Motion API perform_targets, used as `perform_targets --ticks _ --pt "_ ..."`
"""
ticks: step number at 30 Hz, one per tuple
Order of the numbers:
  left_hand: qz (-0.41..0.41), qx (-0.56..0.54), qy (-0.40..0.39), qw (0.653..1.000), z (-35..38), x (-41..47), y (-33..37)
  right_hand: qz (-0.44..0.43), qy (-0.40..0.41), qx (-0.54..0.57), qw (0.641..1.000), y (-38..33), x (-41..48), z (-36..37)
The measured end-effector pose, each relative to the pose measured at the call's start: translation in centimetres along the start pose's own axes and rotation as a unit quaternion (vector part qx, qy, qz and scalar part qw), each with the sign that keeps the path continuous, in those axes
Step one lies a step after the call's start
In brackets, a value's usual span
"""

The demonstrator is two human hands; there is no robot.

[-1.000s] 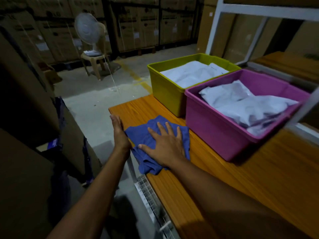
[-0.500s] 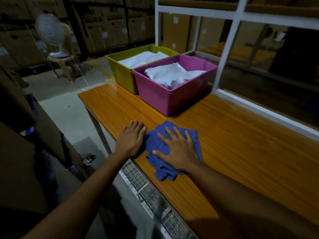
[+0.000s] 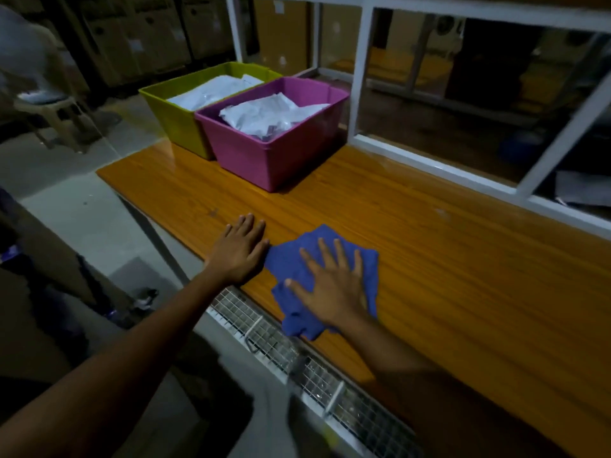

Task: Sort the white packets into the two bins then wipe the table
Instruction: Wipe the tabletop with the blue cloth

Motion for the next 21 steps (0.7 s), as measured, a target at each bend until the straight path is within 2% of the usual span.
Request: perform_targets --ticks 3,5,10,14,21 --pt "0.032 -0.001 -0.016 0.999 0.4 -1.4 1.1 -0.019 0.012 0.003 1.0 1.8 -5.1 -0.9" --pt "0.06 0.001 -0.034 0.998 0.9 -2.9 2.7 0.003 0.016 0.018 1.0 4.0 -8.5 -1.4" --pt "0.163 0.004 -0.088 0.983 2.4 -6.7 9.9 0.154 -0.009 -0.018 0.988 9.8 -16.3 -2.5" --pt "0.255 -0.008 -0.143 0.956 4.2 -8.1 18.0 0.265 -0.016 -0.013 0.964 13.7 -22.5 -3.5" --pt "0.387 -0.031 -0.181 0.904 7.9 -12.5 33.4 0.408 0.0 0.0 0.913 18.6 -32.1 -5.0"
Point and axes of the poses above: each hand's wrist, its own x-axis towards the middle knuckle, its own z-axis out of the palm, y = z × x, the point moved 3 cm from there along x, towards the middle knuckle, and after that the axes turned 3 degrees about -x, right-handed, at the moved point
